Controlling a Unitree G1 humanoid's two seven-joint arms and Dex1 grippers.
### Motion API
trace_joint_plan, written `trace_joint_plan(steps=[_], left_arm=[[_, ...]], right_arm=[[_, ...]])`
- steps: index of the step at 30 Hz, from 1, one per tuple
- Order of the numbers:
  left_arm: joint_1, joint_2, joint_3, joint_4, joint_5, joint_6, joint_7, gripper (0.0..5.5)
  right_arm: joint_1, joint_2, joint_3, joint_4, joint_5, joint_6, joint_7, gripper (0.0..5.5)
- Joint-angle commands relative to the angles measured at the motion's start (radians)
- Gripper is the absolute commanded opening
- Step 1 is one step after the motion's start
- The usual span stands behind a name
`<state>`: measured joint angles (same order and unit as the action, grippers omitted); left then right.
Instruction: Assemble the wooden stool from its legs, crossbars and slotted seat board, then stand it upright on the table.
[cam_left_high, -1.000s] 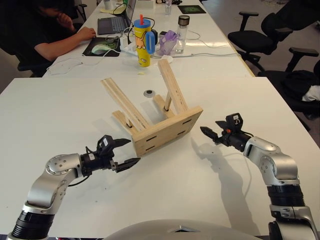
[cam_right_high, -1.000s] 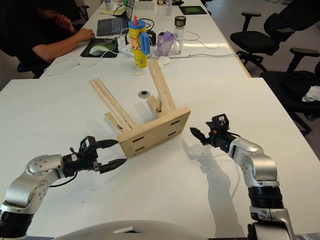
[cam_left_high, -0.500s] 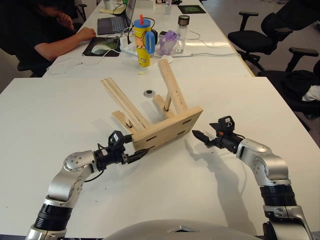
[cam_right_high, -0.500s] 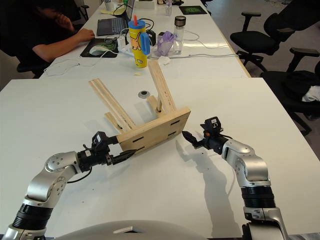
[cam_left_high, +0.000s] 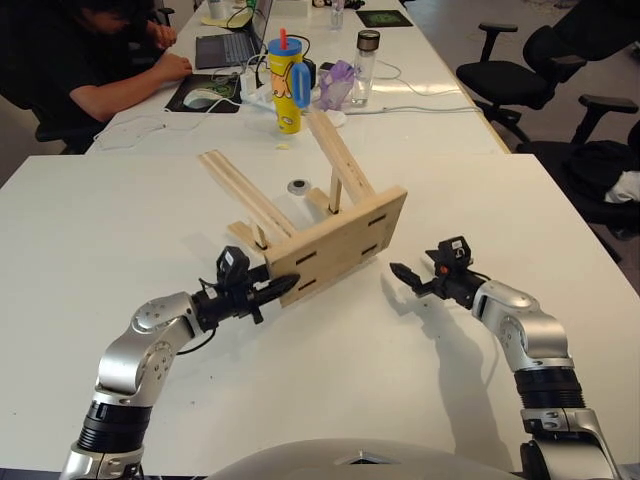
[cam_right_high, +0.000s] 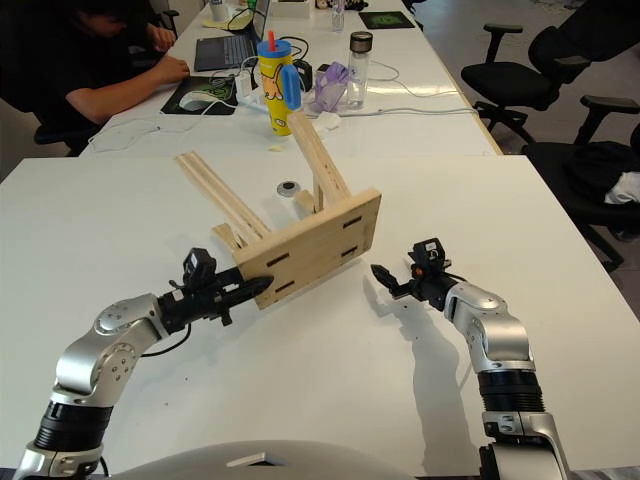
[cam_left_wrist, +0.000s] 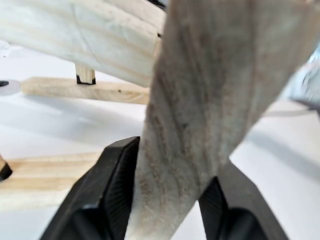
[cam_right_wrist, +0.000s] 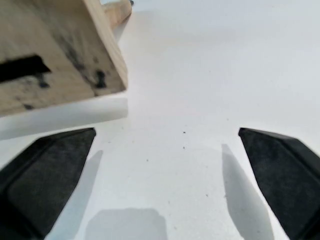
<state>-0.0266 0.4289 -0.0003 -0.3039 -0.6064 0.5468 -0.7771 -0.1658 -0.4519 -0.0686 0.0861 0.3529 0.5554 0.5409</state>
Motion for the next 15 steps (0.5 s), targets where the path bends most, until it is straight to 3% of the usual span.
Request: trace_joint_plan(steps=[1, 3, 6, 11, 15], left_arm=[[-0.151, -0.178, 0.245, -0.002, -0.568, 0.145, 0.353, 1.58], [-0.226, -0.218, 0.332, 0.036, -0.788, 0.093, 0.546, 1.55], [-0.352, -0.229, 0.443, 0.126, -0.94, -0.015, 0.758, 1.45], [-0.505, -0.225, 0.567, 0.302, -0.94, -0.148, 0.97, 1.33], [-0.546, -0.22, 0.628, 0.431, -0.866, -0.232, 1.034, 1.33]], right_arm=[[-0.018, 0.006, -0.051, 0.042, 0.005, -0.01, -0.02, 5.4], [-0.02, 0.006, -0.059, 0.048, 0.007, -0.01, -0.026, 5.4], [-0.02, 0.016, -0.059, 0.047, 0.013, -0.005, -0.034, 5.4], [-0.033, 0.045, -0.045, 0.055, 0.017, -0.001, -0.047, 5.4], [-0.049, 0.061, -0.035, 0.065, 0.012, -0.005, -0.049, 5.4]])
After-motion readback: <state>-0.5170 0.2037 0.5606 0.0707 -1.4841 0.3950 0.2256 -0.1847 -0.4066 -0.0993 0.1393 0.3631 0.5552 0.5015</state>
